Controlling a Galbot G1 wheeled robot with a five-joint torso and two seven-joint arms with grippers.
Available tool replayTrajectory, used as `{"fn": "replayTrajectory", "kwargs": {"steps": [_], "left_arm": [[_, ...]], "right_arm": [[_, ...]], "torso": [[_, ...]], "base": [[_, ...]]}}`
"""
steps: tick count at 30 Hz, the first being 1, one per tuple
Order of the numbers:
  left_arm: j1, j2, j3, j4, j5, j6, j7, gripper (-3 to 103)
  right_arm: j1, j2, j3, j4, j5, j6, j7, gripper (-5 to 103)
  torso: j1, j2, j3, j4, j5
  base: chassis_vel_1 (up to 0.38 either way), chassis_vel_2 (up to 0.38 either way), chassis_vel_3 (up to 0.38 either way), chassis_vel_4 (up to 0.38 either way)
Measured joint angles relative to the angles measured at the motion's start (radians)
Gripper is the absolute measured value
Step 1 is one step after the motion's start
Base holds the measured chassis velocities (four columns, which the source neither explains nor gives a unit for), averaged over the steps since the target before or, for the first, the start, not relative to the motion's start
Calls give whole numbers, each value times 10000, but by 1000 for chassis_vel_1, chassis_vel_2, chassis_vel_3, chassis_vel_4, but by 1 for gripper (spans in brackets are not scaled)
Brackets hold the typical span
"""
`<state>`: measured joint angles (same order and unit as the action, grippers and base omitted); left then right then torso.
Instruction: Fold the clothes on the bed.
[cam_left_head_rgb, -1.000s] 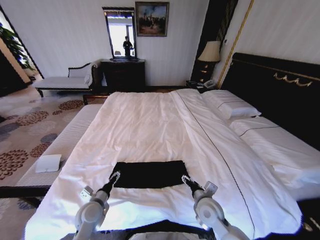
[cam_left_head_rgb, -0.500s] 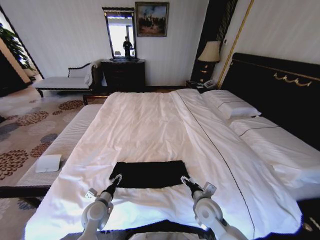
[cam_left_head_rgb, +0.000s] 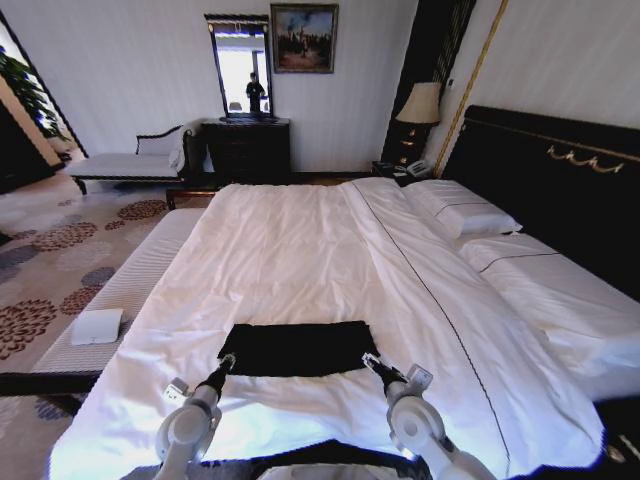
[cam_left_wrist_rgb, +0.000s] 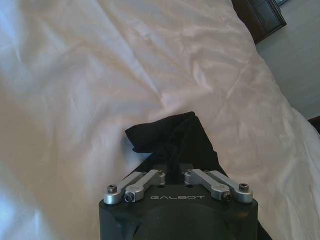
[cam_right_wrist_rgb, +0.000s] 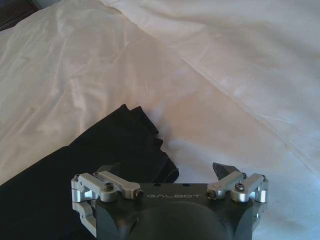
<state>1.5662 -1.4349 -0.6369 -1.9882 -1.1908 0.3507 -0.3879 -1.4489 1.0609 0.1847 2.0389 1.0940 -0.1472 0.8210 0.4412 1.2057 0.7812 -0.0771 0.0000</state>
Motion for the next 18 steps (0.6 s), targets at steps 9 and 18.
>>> {"fn": "replayTrajectory", "kwargs": {"steps": [9,18], "left_arm": [[163,-57,82,-3,263,11,-3,41],[0,-133,137,159,294,1,36,30]], "right_arm": [[17,-26,0,-35,-26,0,-18,100],[-17,-99,89,-33,-32,12,-20,100]], "torso": [[0,0,0,1,0],[0,0,0,0,0]], "base": [[0,0,0,0],[0,0,0,0]]}}
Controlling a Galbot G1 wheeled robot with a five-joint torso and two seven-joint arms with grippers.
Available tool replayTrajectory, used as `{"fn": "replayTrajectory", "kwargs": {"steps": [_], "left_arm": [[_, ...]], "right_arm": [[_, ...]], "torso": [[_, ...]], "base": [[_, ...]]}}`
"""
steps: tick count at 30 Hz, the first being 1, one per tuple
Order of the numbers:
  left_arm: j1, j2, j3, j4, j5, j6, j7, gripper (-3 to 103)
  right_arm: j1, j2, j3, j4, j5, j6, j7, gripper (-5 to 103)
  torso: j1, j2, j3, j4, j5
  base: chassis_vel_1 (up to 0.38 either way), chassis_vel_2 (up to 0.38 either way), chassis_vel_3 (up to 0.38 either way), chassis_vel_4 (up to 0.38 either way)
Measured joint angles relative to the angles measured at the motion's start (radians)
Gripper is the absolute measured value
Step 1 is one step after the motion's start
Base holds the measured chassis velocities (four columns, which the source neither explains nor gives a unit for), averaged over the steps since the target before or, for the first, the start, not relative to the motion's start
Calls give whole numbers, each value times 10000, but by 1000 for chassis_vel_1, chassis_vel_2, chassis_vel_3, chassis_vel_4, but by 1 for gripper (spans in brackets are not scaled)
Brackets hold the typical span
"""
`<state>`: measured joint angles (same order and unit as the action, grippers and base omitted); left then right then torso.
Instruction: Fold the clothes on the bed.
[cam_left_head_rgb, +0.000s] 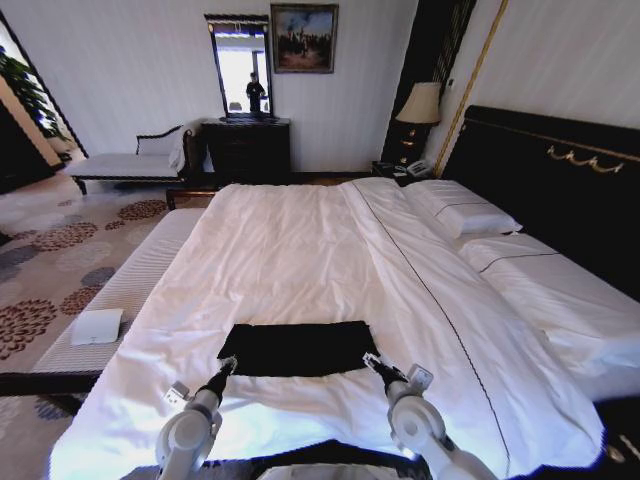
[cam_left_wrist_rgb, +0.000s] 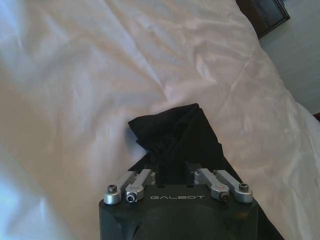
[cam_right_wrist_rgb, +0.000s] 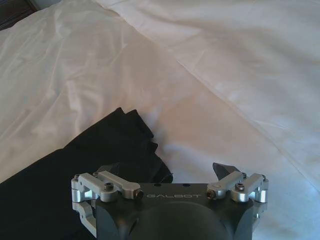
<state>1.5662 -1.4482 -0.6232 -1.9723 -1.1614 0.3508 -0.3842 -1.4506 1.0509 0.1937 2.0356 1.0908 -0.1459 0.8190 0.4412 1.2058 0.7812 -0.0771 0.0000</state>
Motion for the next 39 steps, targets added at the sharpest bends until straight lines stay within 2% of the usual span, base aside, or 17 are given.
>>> {"fn": "replayTrajectory", "kwargs": {"steps": [1,3,6,11,24,34,36,37,39], "left_arm": [[-18,-19,12,26,24,-10,4,24],[-23,-30,23,33,43,-22,10,24],[44,-36,37,-39,92,-55,37,8],[121,48,-84,-162,89,-76,40,0],[126,305,-325,-221,-100,-68,37,0],[308,333,-369,-169,375,-57,178,0],[499,413,-575,-449,681,-81,307,11],[499,413,-575,-449,681,-81,307,11],[714,505,-995,-1043,1159,-279,522,22]], "right_arm": [[-1,1,2,0,-3,2,0,100],[-1,8,4,0,-6,4,0,100],[17,38,-7,-8,-14,7,0,100],[84,89,-68,-104,-44,8,0,100],[205,175,-115,-359,-44,63,-167,100],[286,167,6,-448,-111,168,-315,100],[300,128,62,-453,-81,197,-388,100],[300,128,62,-453,-81,197,-388,100],[301,82,73,-454,-5,207,-431,100]], "torso": [[0,0,0,0,0],[0,0,1,0,0],[0,0,0,0,0],[0,0,0,0,0],[0,0,1,0,0],[0,0,0,0,-2],[0,0,1,2,1],[0,0,1,2,1],[0,0,0,2,-1]], "base": [[0,0,0,0],[0,0,0,0],[0,0,0,0],[0,0,0,0],[0,0,0,0],[0,0,0,0],[0,0,0,0],[0,0,0,0],[0,0,0,0]]}}
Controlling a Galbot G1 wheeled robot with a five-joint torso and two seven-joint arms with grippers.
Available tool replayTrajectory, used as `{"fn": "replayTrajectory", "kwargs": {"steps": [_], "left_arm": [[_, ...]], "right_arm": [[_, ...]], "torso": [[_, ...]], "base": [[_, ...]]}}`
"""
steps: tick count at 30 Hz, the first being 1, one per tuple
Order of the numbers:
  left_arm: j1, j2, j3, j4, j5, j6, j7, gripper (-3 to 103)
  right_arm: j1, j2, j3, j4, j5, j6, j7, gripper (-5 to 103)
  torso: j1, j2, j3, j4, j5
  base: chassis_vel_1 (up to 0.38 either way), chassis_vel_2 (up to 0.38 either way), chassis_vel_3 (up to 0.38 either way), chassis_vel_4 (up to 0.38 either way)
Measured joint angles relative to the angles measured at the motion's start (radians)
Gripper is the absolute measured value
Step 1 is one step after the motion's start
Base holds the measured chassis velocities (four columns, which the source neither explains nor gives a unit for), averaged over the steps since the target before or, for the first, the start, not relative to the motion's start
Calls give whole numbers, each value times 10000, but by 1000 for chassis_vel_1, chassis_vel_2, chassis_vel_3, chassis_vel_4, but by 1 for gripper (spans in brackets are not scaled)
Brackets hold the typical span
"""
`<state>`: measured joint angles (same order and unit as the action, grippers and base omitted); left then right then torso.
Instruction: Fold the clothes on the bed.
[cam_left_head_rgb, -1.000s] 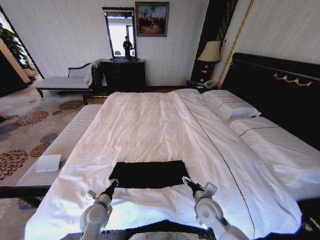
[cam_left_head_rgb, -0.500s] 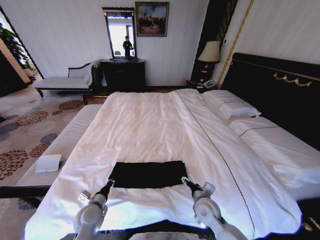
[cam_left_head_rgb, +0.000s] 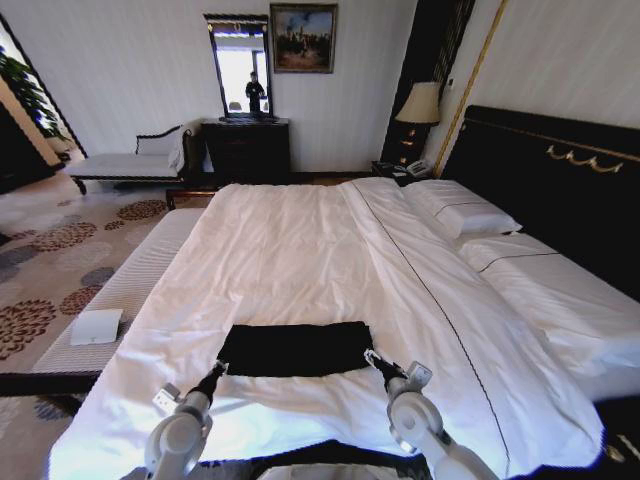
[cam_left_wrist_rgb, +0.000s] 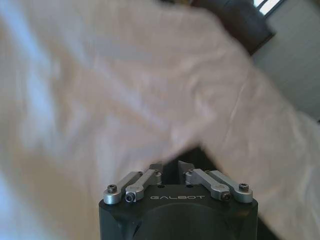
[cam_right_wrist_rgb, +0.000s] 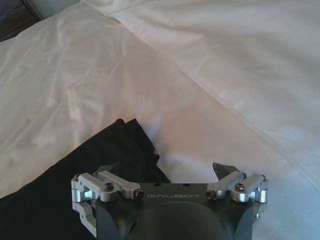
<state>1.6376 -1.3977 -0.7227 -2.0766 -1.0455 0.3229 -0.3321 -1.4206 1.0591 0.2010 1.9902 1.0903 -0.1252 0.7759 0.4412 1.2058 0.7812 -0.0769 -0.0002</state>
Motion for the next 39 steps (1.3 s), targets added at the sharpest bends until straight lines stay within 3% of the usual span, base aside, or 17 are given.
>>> {"fn": "replayTrajectory", "kwargs": {"steps": [2,4,7,10,14,17,18,20,21,26,32,39], "left_arm": [[4,65,-628,-931,69,-136,147,32],[-80,116,-922,-1429,-66,-145,159,32],[-475,304,-1470,-2827,-618,-88,139,48],[-694,372,-1566,-3711,-816,-22,176,54],[-656,164,-1132,-4212,-596,132,329,70],[-614,-28,-157,-3203,1008,41,506,86],[-616,-44,256,-2659,1598,-35,559,86],[-619,-53,521,-2291,1923,-105,601,92],[-631,-82,1090,-1405,2565,-249,701,97],[-718,-327,1942,800,4039,-787,1032,100],[-634,-450,2137,1949,4838,-1285,1319,100],[-129,-271,1861,1907,5003,-1331,1243,100]], "right_arm": [[16,-59,-18,-11,85,2,-17,100],[50,-100,-28,-19,129,2,-20,100],[192,-261,-35,-38,378,2,-78,100],[282,-397,-35,-116,631,2,-275,100],[315,-551,-109,-286,842,-14,-756,100],[393,-563,-211,-384,849,-27,-958,100],[433,-556,-224,-391,842,-28,-987,100],[451,-554,-230,-398,838,-30,-993,100],[492,-546,-238,-404,809,-31,-1004,100],[469,-540,-239,-406,616,-32,-1010,100],[334,-454,-209,-484,403,-13,-1033,100],[400,-383,-241,-619,383,64,-971,100]], "torso": [[-1,0,0,0,2],[0,0,0,0,2],[0,0,0,-2,3],[0,0,0,-3,4],[0,0,0,-3,4],[-1,1,0,-1,3],[0,0,0,-2,1],[0,0,0,-2,1],[1,-1,1,-2,0],[1,0,1,-2,0],[1,0,0,-3,1],[0,0,0,-2,2]], "base": [[0,0,0,0],[0,0,0,0],[0,0,0,0],[0,0,0,0],[0,0,0,0],[0,0,0,0],[0,0,0,0],[0,0,0,0],[0,0,0,0],[0,0,0,0],[0,0,0,0],[0,0,0,0]]}}
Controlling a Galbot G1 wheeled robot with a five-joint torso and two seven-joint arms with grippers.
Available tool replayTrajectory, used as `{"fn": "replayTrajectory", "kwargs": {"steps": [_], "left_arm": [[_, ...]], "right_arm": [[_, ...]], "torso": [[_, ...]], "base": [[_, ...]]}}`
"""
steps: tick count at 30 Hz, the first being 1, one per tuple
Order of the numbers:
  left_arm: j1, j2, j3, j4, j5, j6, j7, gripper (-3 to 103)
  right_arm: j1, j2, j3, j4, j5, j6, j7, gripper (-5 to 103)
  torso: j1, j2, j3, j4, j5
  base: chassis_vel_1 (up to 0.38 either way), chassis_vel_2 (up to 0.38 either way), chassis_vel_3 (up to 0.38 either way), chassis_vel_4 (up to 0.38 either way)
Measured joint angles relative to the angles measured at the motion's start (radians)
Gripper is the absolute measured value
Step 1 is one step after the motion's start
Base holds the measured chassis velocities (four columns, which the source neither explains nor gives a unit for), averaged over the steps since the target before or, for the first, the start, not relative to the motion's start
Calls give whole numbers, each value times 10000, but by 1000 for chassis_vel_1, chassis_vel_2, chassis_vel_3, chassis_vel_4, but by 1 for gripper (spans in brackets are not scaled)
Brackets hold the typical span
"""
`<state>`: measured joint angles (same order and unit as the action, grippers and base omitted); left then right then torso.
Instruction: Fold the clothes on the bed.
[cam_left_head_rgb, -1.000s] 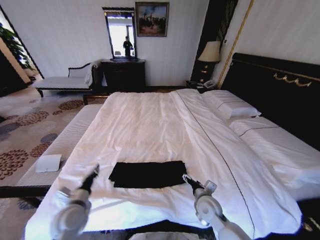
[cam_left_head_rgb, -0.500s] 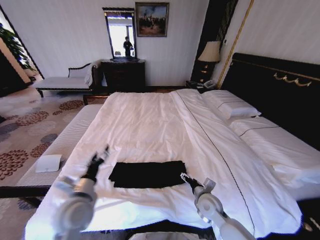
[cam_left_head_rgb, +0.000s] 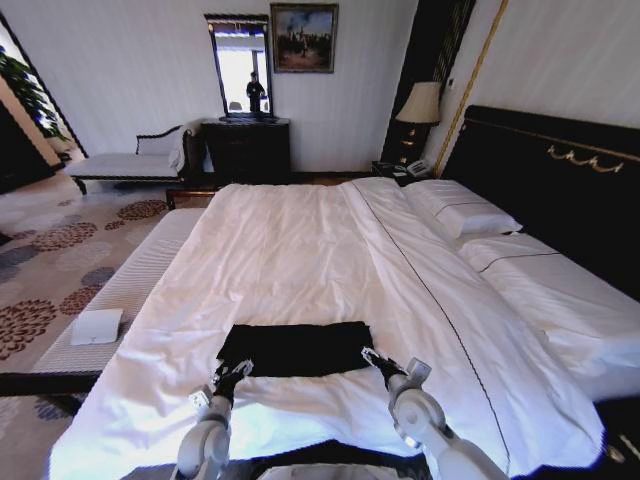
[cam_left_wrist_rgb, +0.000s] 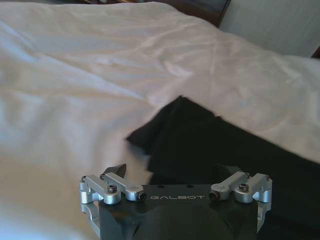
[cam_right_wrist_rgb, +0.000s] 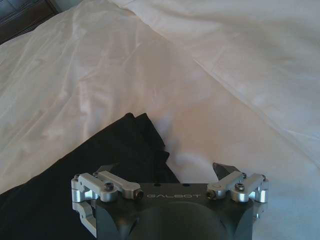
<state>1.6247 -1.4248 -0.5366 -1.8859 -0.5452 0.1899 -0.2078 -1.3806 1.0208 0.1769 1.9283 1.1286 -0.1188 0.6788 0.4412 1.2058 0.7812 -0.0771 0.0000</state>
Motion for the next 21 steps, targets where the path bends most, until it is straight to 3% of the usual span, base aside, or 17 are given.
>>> {"fn": "replayTrajectory", "kwargs": {"steps": [10,15,21], "left_arm": [[564,210,-489,-306,22,203,-619,100],[1005,258,-1614,-1804,-863,405,-901,100],[1127,468,-2893,-2836,-1905,661,-1156,100]], "right_arm": [[144,29,-36,22,244,106,3,100],[110,149,41,-5,980,131,-411,100],[-78,281,90,-209,518,114,-590,100]], "torso": [[0,0,0,1,-1],[0,0,0,1,-1],[0,0,0,0,0]], "base": [[0,0,0,0],[0,0,0,0],[0,0,0,0]]}}
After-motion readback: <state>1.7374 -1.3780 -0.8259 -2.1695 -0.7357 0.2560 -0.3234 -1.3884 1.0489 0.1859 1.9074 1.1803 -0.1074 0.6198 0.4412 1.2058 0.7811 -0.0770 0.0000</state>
